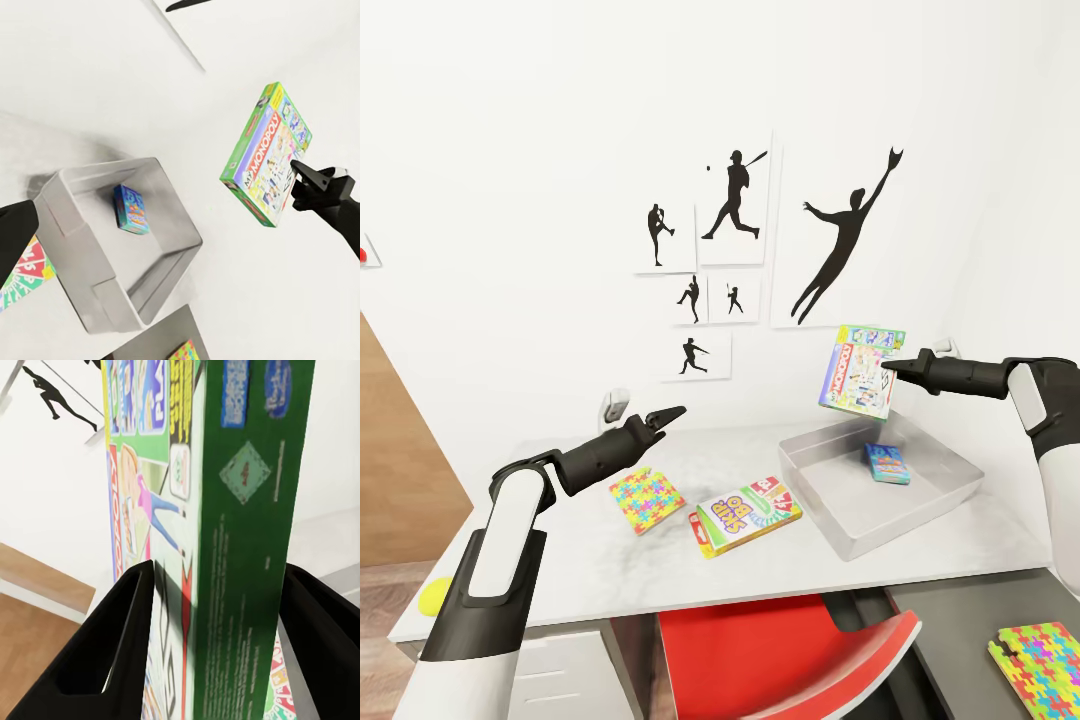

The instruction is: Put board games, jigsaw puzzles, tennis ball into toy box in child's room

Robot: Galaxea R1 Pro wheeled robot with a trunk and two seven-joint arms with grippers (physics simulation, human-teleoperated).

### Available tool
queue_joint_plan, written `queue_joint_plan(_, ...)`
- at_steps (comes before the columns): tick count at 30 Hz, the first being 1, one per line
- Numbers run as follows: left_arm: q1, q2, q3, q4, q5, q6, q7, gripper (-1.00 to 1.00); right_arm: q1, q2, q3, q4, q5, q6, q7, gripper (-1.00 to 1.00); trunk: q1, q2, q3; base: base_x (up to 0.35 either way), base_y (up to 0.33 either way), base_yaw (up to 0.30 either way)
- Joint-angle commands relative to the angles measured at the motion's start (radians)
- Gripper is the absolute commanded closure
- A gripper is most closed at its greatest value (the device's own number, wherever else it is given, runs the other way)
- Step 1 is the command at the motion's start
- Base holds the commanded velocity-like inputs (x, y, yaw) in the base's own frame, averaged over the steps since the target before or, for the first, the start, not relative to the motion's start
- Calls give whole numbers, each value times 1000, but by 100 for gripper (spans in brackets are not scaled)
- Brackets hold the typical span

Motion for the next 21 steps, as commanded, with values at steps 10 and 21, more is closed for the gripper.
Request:
queue_joint_plan(10,-1,-1,2,-1,6,6,5,-100,-1,0,-2,0,2,4,4,100,1,-2,-2,0,0,0)
queue_joint_plan(21,-2,-3,-2,0,4,5,10,-100,0,1,-5,-2,3,8,5,100,1,-2,-2,0,0,0)
